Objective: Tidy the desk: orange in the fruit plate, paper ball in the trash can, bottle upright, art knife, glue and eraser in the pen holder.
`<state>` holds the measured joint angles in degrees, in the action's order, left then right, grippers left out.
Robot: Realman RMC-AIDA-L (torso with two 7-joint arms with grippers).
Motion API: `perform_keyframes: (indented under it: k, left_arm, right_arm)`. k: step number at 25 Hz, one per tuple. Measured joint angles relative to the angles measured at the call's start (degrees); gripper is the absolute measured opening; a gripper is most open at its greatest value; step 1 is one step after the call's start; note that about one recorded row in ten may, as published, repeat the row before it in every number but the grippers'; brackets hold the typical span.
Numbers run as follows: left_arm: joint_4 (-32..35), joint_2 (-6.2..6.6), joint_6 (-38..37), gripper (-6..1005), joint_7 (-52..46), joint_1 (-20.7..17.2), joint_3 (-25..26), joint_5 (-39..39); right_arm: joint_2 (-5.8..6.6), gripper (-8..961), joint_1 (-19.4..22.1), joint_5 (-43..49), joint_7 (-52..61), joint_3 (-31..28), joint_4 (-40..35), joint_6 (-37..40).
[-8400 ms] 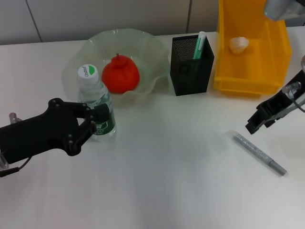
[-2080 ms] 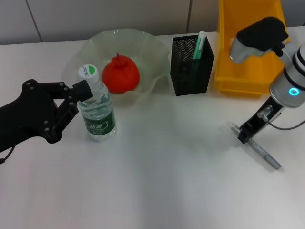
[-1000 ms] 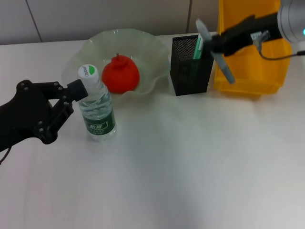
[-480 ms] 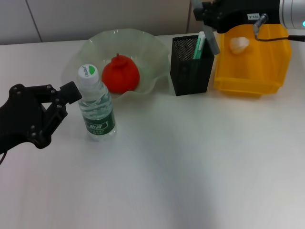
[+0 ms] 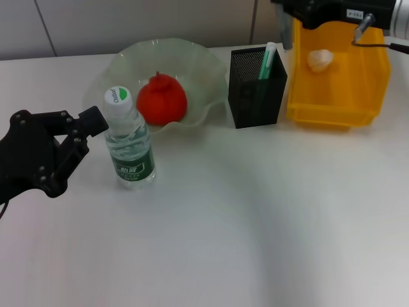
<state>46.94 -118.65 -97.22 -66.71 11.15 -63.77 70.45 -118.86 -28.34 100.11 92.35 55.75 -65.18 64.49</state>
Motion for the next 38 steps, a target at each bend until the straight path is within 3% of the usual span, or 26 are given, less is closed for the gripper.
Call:
perform_keyframes:
  k: [4,13,32,38]
  left_arm:
    - [0.00,0.00,0.33,6,0.00,0.27,0.10,0.00]
    - [0.00,0.00,0.46,6,0.00,0.31,0.14,0.01]
    - [-1.41,0.09,0.46,6,1.03,0.36,0.40,0.04]
    - [-1.76,0.09,0.49,6,1.28,0.41,0.37,0.04]
  right_arm:
    - [0.24,138,-0.39,-5.76,-12.08,-1.87,6.99,0.15]
    - [0.90,137,-2.99,-9.32,-21.01,-5.45,17.39,0.25]
    - [3.65,137,-8.05,-10.56,-26.92,-9.81,30.53,0.90]
    - [5.39,137,-10.63,-11.14,-27.11,-10.11,35.74,1.10]
